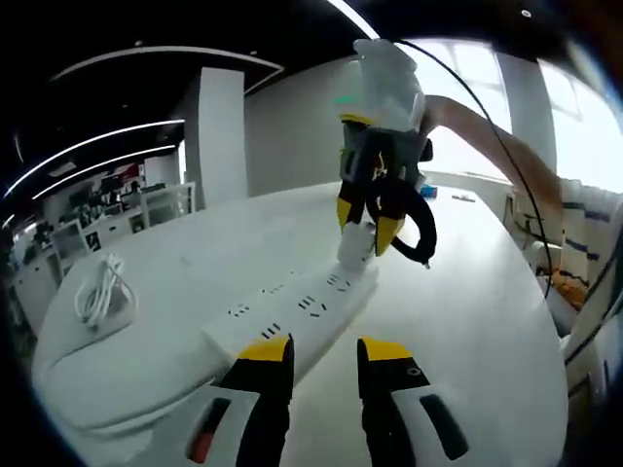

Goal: Straighten the power strip on the desk, plug the charger into it

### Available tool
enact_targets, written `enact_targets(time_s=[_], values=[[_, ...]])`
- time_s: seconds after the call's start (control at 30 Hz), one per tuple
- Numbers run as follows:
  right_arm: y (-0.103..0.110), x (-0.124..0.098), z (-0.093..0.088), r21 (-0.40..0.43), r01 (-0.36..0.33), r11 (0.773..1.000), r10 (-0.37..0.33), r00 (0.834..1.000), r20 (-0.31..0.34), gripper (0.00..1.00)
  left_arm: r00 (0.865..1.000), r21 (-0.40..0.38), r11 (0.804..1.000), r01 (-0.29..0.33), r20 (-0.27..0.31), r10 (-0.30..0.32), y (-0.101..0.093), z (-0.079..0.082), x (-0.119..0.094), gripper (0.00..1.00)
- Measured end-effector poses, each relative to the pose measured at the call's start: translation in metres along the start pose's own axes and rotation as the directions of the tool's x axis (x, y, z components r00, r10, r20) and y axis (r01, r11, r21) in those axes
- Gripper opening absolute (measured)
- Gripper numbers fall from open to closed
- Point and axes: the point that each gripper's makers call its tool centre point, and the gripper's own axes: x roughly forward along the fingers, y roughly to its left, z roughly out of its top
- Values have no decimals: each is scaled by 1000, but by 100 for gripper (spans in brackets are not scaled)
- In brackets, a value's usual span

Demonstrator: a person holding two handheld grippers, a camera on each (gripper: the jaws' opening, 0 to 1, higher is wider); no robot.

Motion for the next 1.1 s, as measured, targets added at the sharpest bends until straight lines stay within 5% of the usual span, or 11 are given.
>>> enact_targets(time_s=[0.23,0.43,0.77,1.0,1.1], values=[[2,2,-3,10,-9,1000,8,1000,23,23,1000,-7,1000,-1,14,1,2,3,-2,26],[4,4,-4,-47,58,997,-64,988,-139,23,1000,-11,1000,-2,24,2,2,5,-4,26],[2,6,-7,-29,51,998,-53,994,-91,23,1000,-11,1000,1,19,-1,1,2,-2,26],[2,8,-7,-67,85,994,-98,971,-218,23,1000,-11,1000,6,12,-6,-1,0,0,26],[1,7,-9,-62,86,994,-98,969,-227,23,1000,-14,1000,7,11,-7,-1,0,0,26]])
